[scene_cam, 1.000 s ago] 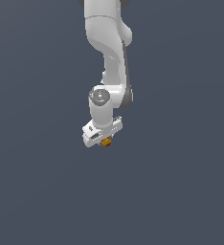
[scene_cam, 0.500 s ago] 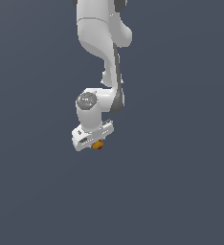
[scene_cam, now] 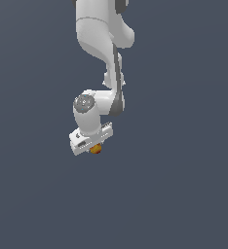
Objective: Pick up the object and move it to a goal position.
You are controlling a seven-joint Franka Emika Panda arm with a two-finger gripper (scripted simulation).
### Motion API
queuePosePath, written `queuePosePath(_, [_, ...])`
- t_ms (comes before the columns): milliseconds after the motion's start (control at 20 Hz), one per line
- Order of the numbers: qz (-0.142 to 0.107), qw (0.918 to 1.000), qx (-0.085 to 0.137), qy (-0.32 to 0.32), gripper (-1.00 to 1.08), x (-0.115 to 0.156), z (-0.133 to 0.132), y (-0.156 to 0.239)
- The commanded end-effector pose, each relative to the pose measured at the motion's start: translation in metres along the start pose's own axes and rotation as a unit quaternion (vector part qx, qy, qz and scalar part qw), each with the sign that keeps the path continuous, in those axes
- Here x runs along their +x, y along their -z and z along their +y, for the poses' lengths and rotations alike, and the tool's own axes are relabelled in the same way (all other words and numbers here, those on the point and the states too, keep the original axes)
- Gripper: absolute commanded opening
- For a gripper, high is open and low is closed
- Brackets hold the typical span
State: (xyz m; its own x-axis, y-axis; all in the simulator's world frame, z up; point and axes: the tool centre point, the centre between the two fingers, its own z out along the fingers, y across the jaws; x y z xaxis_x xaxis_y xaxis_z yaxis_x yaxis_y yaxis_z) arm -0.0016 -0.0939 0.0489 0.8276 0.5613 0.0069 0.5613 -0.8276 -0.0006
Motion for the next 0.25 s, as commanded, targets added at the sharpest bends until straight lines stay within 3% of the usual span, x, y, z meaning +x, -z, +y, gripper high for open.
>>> queuePosePath(0, [0.0, 1.0, -0.001, 0.0, -1.0, -0.001, 0.0093, 0.0029])
queuePosePath(200, [0.0, 1.0, -0.001, 0.0, -1.0, -0.0017, 0.0147, 0.0043])
